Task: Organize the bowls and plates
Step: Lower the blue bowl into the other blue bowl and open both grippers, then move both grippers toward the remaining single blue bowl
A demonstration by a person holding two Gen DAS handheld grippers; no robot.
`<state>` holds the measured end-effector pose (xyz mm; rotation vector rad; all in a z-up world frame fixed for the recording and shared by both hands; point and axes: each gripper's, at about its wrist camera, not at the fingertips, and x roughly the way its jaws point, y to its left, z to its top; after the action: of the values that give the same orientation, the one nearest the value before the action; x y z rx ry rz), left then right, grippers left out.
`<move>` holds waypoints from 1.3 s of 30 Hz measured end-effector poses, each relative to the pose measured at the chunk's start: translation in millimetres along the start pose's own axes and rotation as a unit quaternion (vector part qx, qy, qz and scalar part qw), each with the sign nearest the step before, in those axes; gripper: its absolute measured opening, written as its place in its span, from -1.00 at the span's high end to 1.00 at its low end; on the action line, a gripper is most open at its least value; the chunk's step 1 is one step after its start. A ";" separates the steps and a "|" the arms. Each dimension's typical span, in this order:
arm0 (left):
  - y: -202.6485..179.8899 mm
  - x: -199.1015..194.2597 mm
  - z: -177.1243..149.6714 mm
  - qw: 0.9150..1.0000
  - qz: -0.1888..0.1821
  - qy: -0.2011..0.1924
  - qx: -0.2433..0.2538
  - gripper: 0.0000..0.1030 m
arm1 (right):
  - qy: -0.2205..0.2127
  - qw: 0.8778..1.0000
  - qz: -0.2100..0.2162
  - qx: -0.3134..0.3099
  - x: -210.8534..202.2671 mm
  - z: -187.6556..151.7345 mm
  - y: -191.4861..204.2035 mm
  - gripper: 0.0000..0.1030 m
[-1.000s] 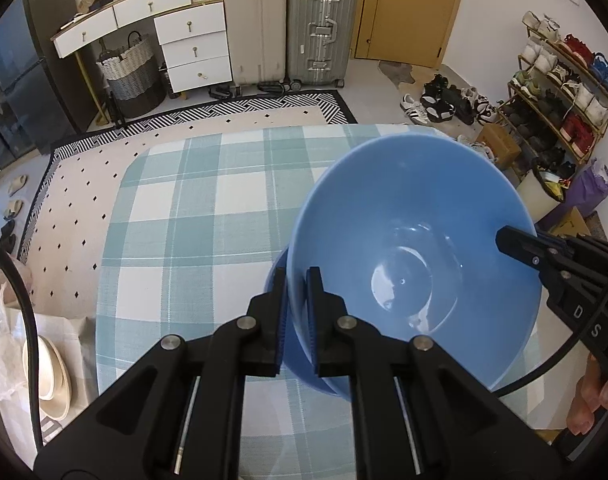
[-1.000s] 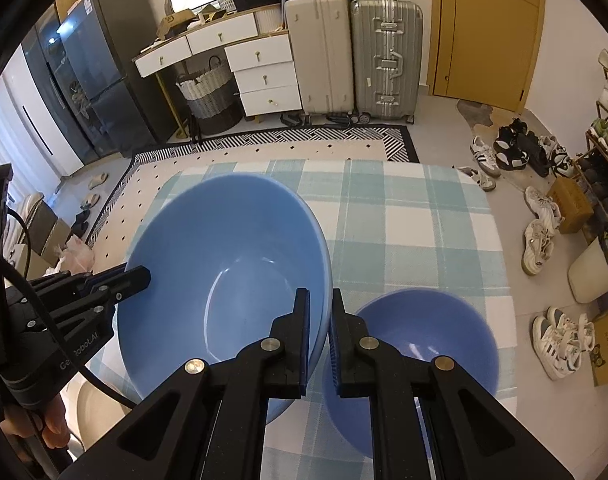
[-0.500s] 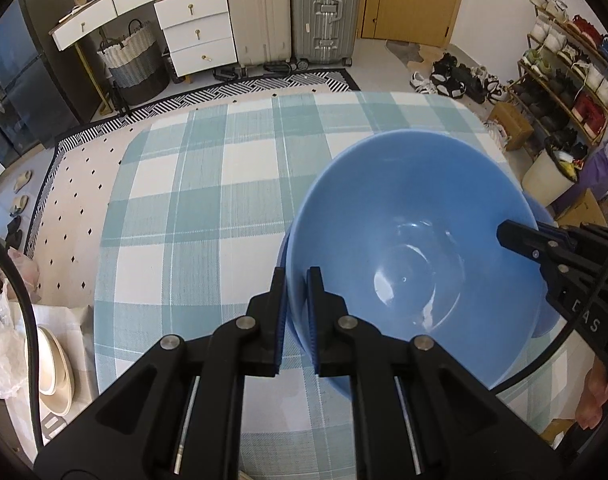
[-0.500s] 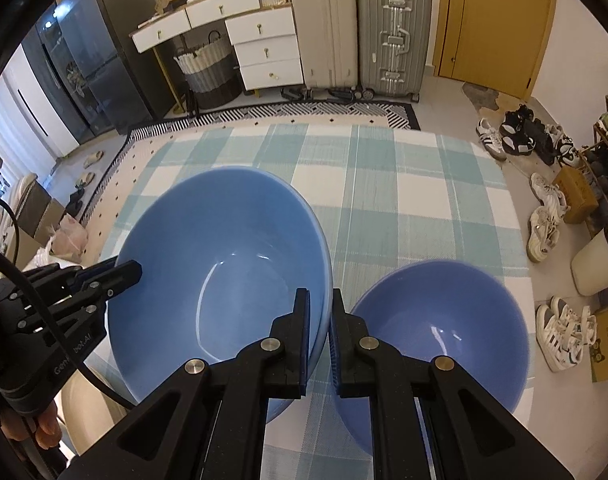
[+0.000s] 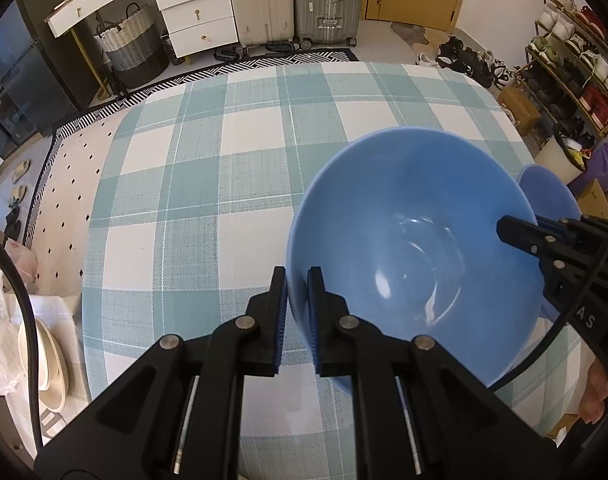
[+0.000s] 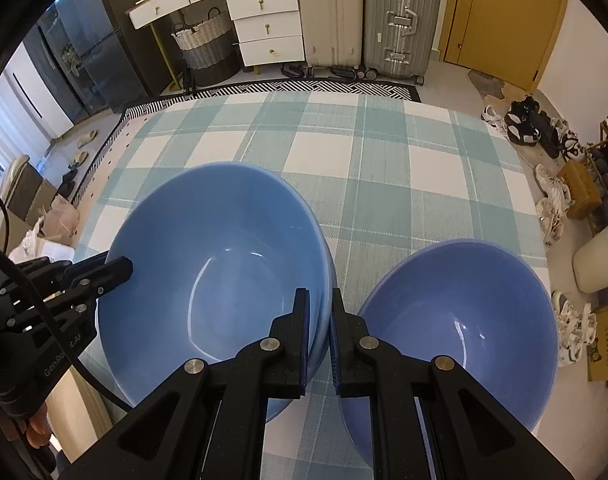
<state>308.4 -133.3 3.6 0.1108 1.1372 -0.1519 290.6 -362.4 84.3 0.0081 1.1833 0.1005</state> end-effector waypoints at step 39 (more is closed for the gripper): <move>28.3 -56.0 -7.1 0.998 -0.029 -0.021 -0.049 -0.51 | -0.051 0.998 0.046 0.012 -77.2 7.7 -9.5 -0.84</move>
<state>284.0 -100.8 51.8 -0.0120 1.1035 -0.1495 269.5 -377.9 157.9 0.0885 1.0820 0.1647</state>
